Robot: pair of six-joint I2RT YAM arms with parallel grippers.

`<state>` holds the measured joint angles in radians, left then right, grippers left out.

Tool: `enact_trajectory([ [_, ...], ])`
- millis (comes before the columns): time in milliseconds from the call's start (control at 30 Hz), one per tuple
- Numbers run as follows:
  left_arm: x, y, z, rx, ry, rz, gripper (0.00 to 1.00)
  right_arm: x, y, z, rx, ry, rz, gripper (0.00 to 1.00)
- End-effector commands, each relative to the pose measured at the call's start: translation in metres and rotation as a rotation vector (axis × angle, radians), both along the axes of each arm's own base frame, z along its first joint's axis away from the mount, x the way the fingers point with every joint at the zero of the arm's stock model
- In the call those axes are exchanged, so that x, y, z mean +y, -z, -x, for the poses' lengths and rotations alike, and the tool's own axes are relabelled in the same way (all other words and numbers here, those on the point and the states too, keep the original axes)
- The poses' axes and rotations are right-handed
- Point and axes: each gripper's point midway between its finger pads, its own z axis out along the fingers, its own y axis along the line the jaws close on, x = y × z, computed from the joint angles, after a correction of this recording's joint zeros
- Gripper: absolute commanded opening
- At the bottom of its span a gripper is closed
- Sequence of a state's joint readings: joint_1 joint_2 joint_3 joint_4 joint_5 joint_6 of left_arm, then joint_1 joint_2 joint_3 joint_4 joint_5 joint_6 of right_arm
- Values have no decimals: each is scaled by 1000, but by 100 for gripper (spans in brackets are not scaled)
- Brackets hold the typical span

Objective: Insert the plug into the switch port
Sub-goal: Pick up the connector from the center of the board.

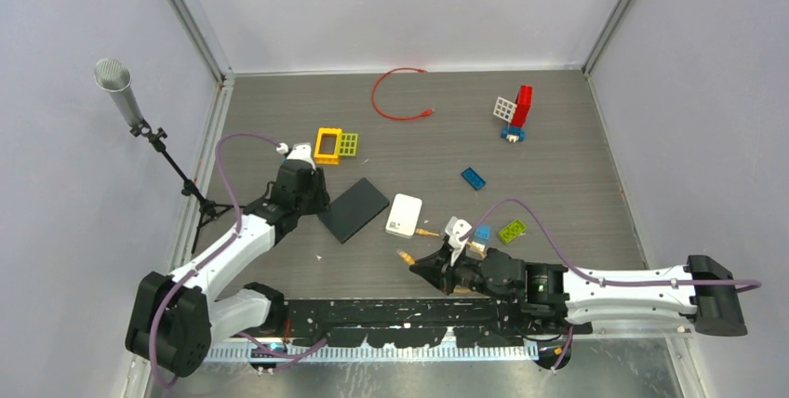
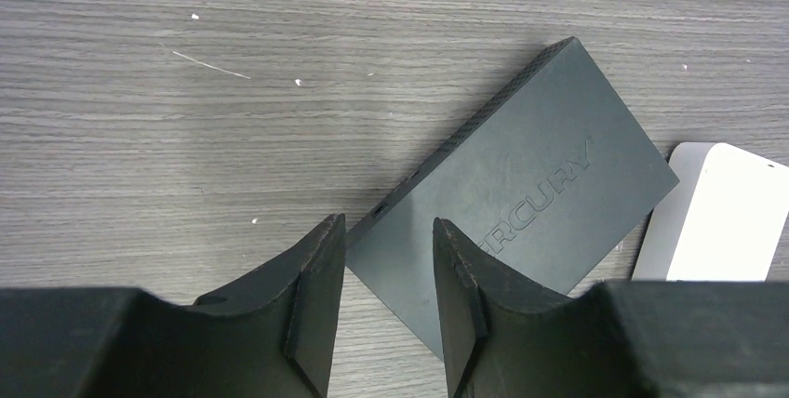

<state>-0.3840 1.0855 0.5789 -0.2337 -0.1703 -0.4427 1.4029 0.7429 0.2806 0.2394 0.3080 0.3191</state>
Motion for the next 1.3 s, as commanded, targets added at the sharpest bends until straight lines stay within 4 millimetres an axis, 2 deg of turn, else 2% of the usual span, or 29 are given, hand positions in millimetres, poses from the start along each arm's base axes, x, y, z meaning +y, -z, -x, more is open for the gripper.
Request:
enact_trajectory([
  [0,-8,-8,-10,-40,10,56,41,-1,-15,11,-88,-104,-51,0],
  [400,-10,-4,-11,-24,20,70,42,-11,-32,19,-146,-151,-97,1],
  [600,-10,-5,-10,-31,19,74,42,-16,-50,22,-162,-161,-154,1],
  [1033,-12,-7,-8,-36,29,91,41,-47,-102,26,-225,-150,-305,0],
  [1267,-14,-13,-7,-51,41,109,41,-62,-113,25,-247,-128,-359,0],
])
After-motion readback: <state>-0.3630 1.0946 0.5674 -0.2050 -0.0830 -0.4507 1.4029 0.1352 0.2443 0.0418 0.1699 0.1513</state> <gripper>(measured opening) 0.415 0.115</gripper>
